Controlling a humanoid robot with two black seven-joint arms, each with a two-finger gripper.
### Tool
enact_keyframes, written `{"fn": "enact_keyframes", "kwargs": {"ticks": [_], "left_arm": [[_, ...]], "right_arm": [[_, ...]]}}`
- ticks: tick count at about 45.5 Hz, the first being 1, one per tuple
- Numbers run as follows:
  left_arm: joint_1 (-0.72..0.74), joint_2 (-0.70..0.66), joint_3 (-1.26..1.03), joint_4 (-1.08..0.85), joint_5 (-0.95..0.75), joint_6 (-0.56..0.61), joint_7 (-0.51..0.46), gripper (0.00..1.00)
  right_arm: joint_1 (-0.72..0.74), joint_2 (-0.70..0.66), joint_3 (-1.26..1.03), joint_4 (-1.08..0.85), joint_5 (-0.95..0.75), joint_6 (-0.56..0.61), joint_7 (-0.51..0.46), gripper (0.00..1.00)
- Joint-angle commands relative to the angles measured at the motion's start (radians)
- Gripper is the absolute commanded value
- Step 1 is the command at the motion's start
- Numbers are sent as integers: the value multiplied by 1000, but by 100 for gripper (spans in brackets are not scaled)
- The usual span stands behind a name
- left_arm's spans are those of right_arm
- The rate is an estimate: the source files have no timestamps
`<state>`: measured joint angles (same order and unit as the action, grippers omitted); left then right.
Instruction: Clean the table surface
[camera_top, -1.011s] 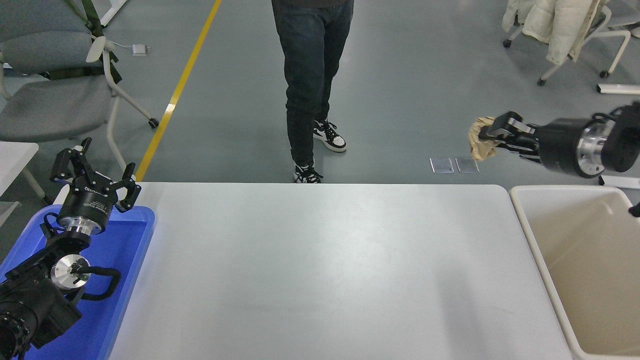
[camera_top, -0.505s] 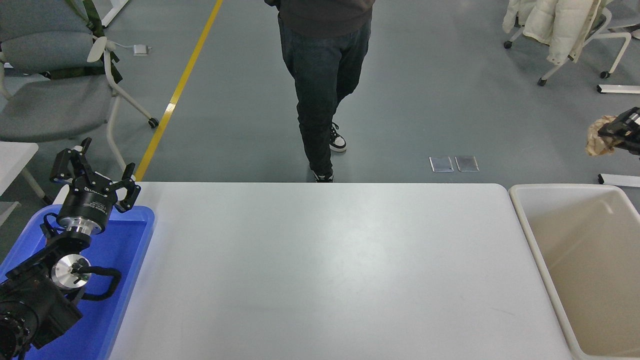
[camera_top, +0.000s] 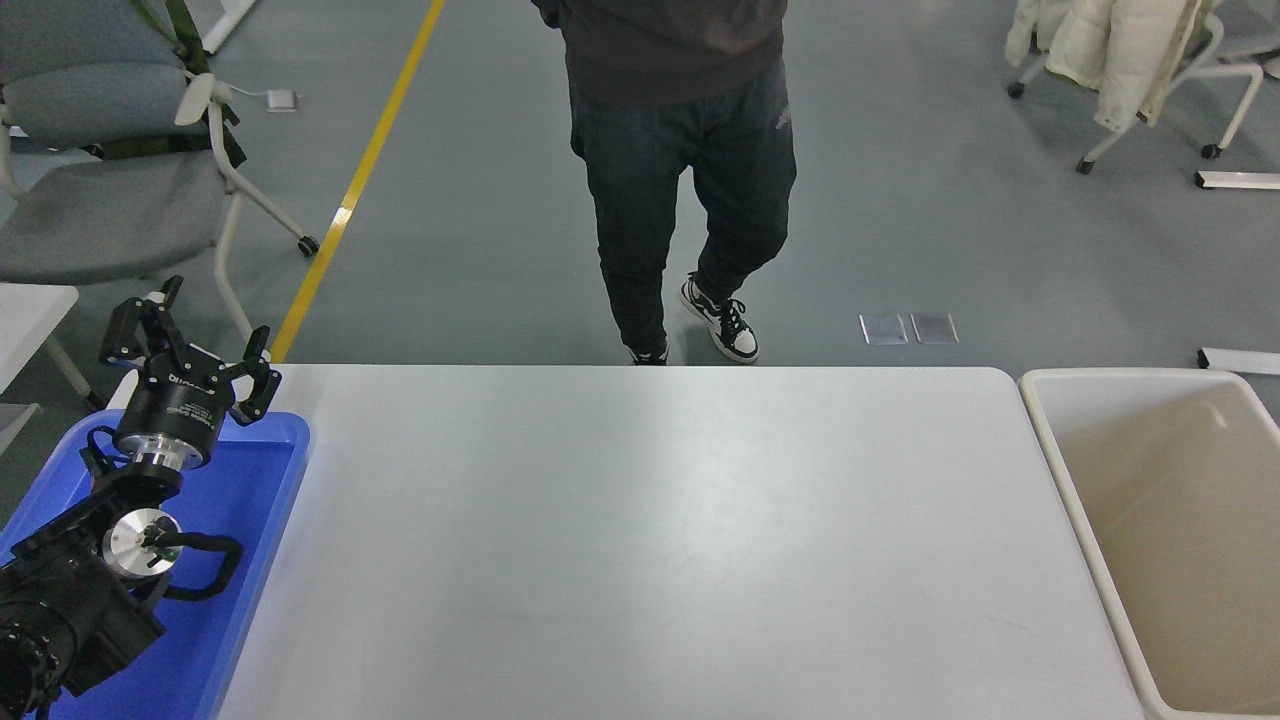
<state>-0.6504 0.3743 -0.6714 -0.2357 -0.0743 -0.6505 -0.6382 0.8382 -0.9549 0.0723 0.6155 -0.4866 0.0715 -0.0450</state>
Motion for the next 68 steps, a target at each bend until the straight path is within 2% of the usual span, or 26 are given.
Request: {"fn": "enact_keyframes", "kwargs": {"ticks": [1, 9, 26, 55, 56, 60, 68], "left_arm": [[0, 0, 0, 1, 1, 0, 0, 100], [-2, 0, 0, 0, 1, 0, 0, 100], [0, 0, 0, 1, 1, 0, 0, 100], [0, 0, 0, 1, 1, 0, 0, 100], [0, 0, 0, 0, 1, 0, 0, 100], [0, 0, 0, 0, 1, 0, 0, 100], [0, 0, 0, 0, 1, 0, 0, 100]], "right_arm": [[-119, 212, 1, -315, 34, 1, 76, 0], [-143, 353, -9, -487, 36, 2, 93, 0], [-189, 585, -26, -648, 33, -33, 91, 0], [-186, 624, -46, -654, 36, -111, 82, 0], [-185, 624, -45, -655, 36, -110, 79, 14], [-179, 624, -46, -675, 42, -113, 76, 100], [-169, 624, -46, -683, 59, -113, 77, 100]]}}
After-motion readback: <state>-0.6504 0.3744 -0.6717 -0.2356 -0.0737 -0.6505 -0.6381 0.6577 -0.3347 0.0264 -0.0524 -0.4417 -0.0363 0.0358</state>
